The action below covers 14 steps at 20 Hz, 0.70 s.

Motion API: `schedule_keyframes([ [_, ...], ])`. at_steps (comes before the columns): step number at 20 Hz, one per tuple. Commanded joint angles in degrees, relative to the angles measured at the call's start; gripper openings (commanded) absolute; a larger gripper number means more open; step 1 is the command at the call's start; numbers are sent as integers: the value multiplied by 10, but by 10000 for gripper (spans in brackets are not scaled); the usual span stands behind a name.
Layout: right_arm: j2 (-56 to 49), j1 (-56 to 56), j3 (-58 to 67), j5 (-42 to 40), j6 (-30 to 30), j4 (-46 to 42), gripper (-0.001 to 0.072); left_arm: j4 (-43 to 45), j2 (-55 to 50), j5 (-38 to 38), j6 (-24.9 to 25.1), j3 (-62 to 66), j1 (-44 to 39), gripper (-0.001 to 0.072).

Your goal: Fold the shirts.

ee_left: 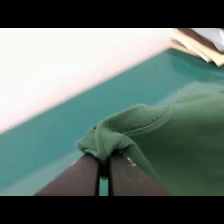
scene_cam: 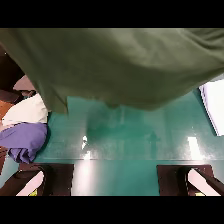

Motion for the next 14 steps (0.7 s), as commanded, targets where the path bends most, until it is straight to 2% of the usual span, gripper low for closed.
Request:
schedule_keyframes([
  [1, -76, 40, -3, 67, 1, 0, 9, 1, 1, -66, -24, -102, 0, 27],
  [5, -191, 101, -117, 88, 1, -2, 9, 1, -3, -45, -22, -380, 0, 28],
  [6, -220, 111, -138, 78, 1, -2, 9, 1, -13, -19, -12, -442, 0, 28],
  [8, -272, 129, -172, 33, 1, -2, 9, 1, -41, 84, 25, -550, 0, 28],
  [10, -317, 141, -181, -14, 7, -2, 10, 0, -82, 176, 27, -593, 0, 28],
  [14, -374, 149, -135, -50, 32, 3, 17, -15, -163, 273, 26, -589, 0, 32],
])
